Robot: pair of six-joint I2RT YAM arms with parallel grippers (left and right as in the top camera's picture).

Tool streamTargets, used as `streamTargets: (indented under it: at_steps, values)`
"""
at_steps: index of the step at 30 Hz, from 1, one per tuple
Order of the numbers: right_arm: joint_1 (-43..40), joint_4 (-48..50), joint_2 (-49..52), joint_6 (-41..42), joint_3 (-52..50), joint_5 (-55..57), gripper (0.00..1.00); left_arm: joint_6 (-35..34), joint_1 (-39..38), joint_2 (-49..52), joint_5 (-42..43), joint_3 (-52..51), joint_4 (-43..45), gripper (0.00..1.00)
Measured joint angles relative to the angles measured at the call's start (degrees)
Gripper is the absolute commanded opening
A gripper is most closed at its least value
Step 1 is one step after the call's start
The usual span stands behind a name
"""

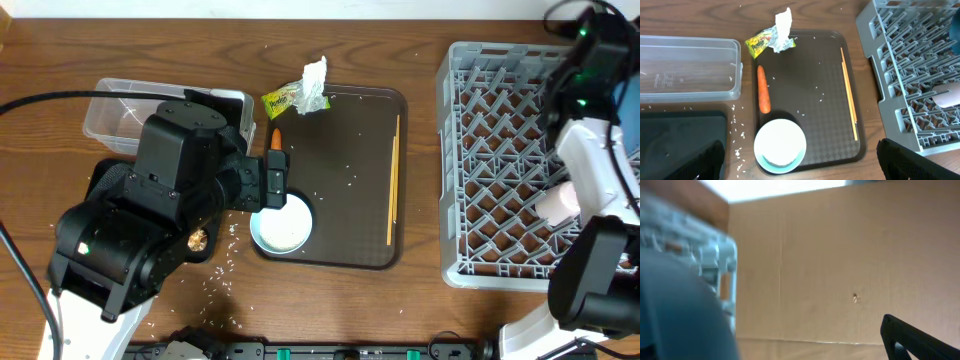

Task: Sort waste into correct bins and load items into the dishwasher rack
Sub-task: 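Carry the teal bowl with the right gripper and set it in the rack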

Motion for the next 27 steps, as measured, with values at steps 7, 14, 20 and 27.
streamTargets:
  at_steps: [7,14,20,27]
  values:
    - [10.0,-3.7,-0.4,12.1,0.0,1.3,0.99,0.0,0.0,0.0,0.0,0.0,-0.5,0.98]
    - [13.6,-10.6,-1.6,16.5,0.1,0.1,0.99,0.0,0.0,0.0,0.0,0.0,-1.9,0.98]
    - [7.7,-12.4,-1.8,20.3,0.1,0.5,0.99,0.0,0.0,0.0,0.0,0.0,-2.6,0.98]
    - [11.3,-24.0,-5.5,31.7,0.1,-2.3,0.99,2.5,0.0,-0.1,-0.6,0.7,-2.1,0.98]
